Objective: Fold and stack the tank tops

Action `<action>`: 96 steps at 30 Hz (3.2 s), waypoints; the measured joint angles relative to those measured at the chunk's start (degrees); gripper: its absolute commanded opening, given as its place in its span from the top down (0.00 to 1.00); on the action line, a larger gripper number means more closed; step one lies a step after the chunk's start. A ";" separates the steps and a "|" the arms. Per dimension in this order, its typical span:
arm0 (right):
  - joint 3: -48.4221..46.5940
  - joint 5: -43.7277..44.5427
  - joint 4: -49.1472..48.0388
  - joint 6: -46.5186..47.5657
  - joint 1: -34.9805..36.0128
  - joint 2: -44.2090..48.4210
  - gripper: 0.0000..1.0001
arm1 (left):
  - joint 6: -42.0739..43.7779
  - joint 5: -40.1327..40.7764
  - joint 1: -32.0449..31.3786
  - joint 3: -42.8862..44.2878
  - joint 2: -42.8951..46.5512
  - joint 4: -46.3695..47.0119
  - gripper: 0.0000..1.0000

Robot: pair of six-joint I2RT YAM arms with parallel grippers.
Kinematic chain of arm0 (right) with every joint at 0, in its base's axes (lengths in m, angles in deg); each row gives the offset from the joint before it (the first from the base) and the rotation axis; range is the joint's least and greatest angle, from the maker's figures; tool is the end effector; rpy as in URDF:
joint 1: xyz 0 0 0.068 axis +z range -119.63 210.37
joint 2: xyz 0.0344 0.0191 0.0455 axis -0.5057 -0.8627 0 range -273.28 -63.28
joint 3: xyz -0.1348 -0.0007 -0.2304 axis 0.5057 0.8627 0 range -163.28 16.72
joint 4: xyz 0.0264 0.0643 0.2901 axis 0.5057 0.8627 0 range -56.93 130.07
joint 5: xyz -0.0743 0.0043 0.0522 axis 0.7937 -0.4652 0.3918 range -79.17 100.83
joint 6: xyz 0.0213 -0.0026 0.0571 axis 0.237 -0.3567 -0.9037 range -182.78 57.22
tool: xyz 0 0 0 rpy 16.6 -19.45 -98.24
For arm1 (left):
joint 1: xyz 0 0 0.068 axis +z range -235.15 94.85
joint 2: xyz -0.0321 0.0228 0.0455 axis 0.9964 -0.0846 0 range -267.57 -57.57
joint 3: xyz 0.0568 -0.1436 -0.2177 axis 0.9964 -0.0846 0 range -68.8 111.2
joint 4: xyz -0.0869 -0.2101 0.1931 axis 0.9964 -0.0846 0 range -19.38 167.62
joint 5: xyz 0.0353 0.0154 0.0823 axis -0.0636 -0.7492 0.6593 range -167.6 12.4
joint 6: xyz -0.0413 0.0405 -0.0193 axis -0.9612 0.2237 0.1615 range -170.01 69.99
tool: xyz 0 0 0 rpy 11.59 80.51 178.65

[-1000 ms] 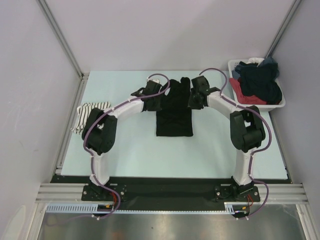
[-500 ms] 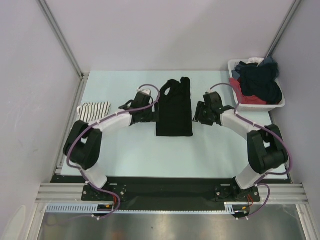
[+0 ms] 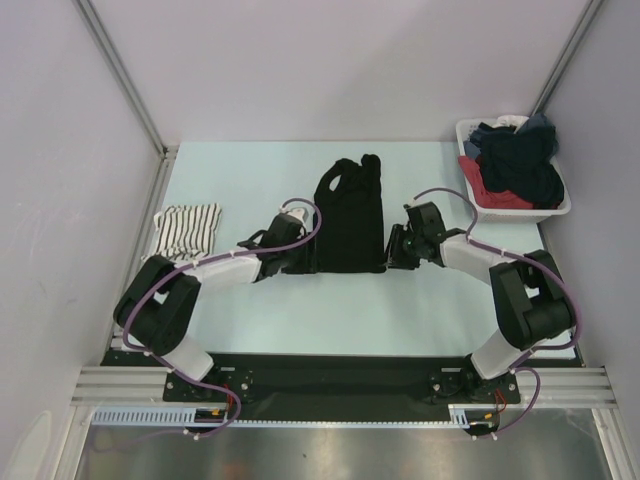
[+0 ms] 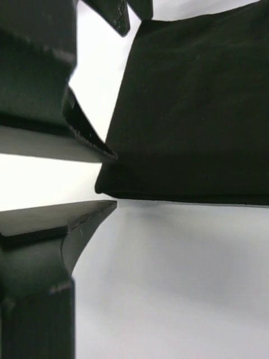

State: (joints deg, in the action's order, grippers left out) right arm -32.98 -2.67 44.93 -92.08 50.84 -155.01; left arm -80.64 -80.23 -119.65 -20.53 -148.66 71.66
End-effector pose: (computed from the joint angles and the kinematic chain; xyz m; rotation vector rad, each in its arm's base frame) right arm 0.3229 0.1319 0.1301 0.1001 2.5946 0.6343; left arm 0.2896 -0.2014 0.1324 0.1061 2.5004 -0.5550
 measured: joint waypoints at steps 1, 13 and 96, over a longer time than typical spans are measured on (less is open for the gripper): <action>0.28 -0.50 -0.24 -0.20 0.04 -0.33 0.69 | -0.17 -0.20 0.02 -0.50 0.00 0.50 0.45; 3.08 -2.51 -3.50 -0.76 0.04 -2.60 0.80 | -1.42 -0.57 0.00 -3.32 -2.36 4.09 0.64; 3.17 -1.79 -4.04 0.87 1.11 -2.73 0.92 | -2.29 -0.66 0.02 -1.95 -4.92 6.10 1.00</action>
State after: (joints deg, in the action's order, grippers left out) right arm -29.81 -4.46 40.88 -91.21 51.96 -157.74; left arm -82.93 -80.89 -119.63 -22.47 -153.58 77.76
